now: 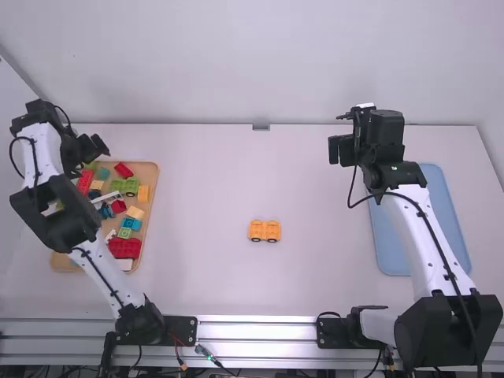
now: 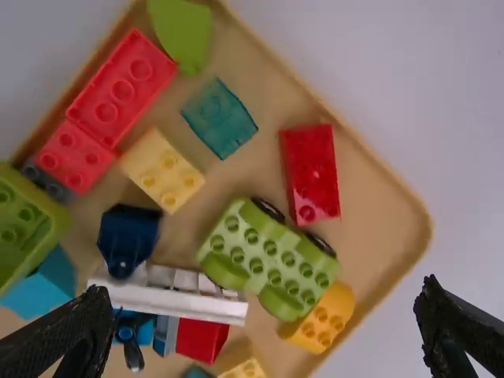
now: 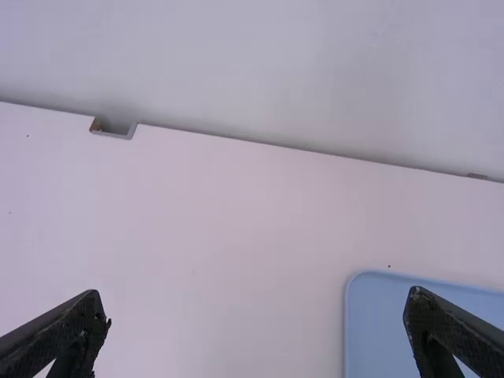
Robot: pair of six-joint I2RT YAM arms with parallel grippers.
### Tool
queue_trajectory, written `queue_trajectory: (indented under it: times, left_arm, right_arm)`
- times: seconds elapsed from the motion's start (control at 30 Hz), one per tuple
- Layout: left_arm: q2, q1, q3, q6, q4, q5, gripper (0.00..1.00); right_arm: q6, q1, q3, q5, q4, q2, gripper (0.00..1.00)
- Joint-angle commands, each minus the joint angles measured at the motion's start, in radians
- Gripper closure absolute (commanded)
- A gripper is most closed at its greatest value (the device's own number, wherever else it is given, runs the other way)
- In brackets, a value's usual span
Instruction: Assemble lego blocks to make yellow taxi
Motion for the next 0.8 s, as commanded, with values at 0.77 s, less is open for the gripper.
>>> queue_trajectory:
  times: [0.77]
  left_arm:
    - [0.280, 0.009, 0.193, -0.281, -0.064, -0.150, 0.01]
  right_arm:
    - [0.003, 0.017, 0.031, 0.001, 0.003, -0.014, 0.01]
